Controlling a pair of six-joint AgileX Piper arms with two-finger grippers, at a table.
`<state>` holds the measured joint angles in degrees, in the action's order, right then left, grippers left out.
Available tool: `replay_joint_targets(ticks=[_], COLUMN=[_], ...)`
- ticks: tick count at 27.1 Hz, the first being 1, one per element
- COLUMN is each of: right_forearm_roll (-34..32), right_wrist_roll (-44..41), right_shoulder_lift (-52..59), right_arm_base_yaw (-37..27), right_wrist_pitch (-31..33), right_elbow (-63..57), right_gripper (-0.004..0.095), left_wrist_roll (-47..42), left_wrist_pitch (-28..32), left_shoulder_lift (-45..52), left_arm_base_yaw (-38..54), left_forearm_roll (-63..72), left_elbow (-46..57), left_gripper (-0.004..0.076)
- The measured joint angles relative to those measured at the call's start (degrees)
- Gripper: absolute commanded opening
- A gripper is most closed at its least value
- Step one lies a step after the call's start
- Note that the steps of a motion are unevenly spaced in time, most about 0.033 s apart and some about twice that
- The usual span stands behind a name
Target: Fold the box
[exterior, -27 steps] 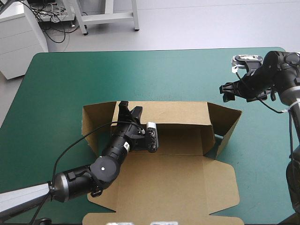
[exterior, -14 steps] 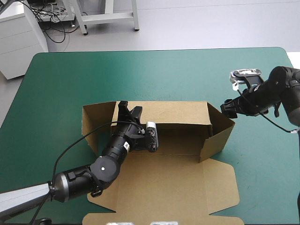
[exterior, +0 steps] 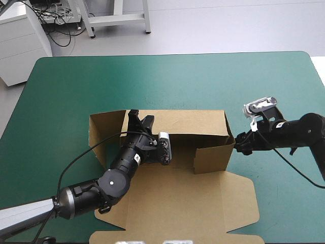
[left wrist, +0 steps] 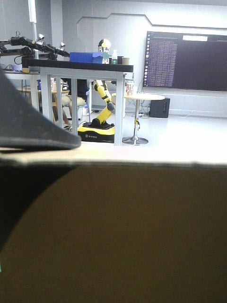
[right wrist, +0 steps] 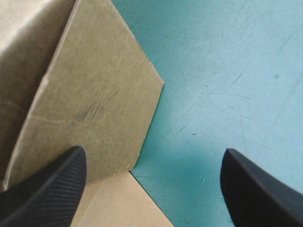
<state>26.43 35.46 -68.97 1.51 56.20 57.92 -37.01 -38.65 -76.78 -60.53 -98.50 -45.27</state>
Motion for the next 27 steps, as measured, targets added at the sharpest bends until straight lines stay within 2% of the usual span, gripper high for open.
replay_joint_targets(ticks=[4, 11, 14, 24, 27], right_forearm_roll=[0.8, 12.3, 15.1, 15.5, 18.0], right_wrist_roll=[4.4, 15.8, 19.0, 20.1, 21.9], right_shoulder_lift=[4.6, 5.7, 5.5, 5.3, 5.3], right_arm_base_yaw=[0.0, 0.0, 0.0, 0.0, 0.0], right_wrist_pitch=[-5.7, -9.4, -9.4, -5.3, -5.3], right_elbow=[-7.9, -14.4, -14.8, -14.8, -14.8], right_gripper=[0.0716, 0.0703, 0.0695, 0.0694, 0.0694], left_wrist_roll=[0.0, 0.0, 0.0, 0.0, 0.0], left_wrist_pitch=[0.0, -0.3, -0.7, -0.6, -0.6], left_shoulder_lift=[0.0, 0.0, 0.0, 0.0, 0.0], left_arm_base_yaw=[0.0, 0.0, 0.0, 0.0, 0.0], left_forearm_roll=[0.0, 0.0, 0.4, 0.5, 0.5], left_elbow=[0.0, 0.0, 0.0, 0.0, 0.0], left_gripper=[-0.0032, -0.0032, -0.0032, -0.0032, -0.0032])
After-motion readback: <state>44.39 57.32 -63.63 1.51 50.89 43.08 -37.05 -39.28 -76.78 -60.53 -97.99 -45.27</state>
